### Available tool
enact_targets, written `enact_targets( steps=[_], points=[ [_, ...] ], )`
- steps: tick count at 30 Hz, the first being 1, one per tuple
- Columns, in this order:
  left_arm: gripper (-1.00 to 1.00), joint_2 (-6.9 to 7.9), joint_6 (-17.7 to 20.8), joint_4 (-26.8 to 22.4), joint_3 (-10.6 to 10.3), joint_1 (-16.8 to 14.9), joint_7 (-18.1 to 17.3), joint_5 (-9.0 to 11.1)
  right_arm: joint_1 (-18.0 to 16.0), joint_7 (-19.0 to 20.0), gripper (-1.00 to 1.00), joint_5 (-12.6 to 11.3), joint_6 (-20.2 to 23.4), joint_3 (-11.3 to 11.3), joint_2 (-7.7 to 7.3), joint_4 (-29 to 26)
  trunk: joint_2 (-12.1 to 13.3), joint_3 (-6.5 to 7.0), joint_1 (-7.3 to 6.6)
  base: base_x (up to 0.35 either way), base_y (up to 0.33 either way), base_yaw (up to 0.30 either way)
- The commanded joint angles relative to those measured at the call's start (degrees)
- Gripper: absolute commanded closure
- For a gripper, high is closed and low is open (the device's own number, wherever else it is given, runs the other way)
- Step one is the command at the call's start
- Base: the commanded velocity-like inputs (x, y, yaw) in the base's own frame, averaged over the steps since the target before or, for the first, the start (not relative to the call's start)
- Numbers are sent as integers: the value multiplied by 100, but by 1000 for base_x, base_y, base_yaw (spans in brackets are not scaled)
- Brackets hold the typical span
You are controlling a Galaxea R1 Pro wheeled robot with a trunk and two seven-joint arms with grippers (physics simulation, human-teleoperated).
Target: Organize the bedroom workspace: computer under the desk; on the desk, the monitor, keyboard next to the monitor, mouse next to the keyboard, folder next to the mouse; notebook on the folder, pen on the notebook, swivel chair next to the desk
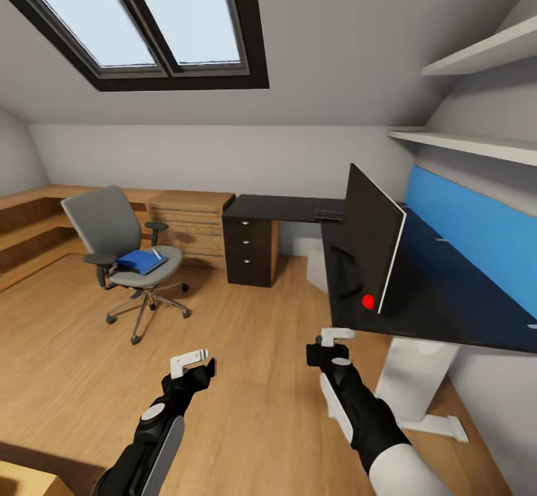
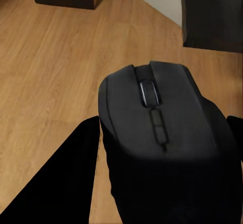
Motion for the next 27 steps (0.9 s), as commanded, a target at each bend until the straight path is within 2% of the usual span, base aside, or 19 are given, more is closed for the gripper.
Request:
enact_targets(
  steps=[1, 8, 14, 27],
  points=[
    [-100, 3, 18, -8, -12, -3, 45, 60, 66, -111, 100, -58, 35, 44, -2, -163, -4, -7, 0, 0, 337, 0],
    [-100, 3, 26, -7, -12, -3, 45, 53, 221, -232, 100, -83, 48, 317, 2, -437, -4, -7, 0, 35, 332, 0],
    [-100, 3, 26, -7, -19, -3, 37, 51, 232, -235, 100, -119, 29, 351, 4, -532, -4, -7, 0, 245, 238, 0],
    [-100, 3, 44, 10, -22, -3, 19, 50, 237, -235, 100, -114, 7, 339, -2, -530, -4, -7, 0, 332, 26, 0]
  ],
)
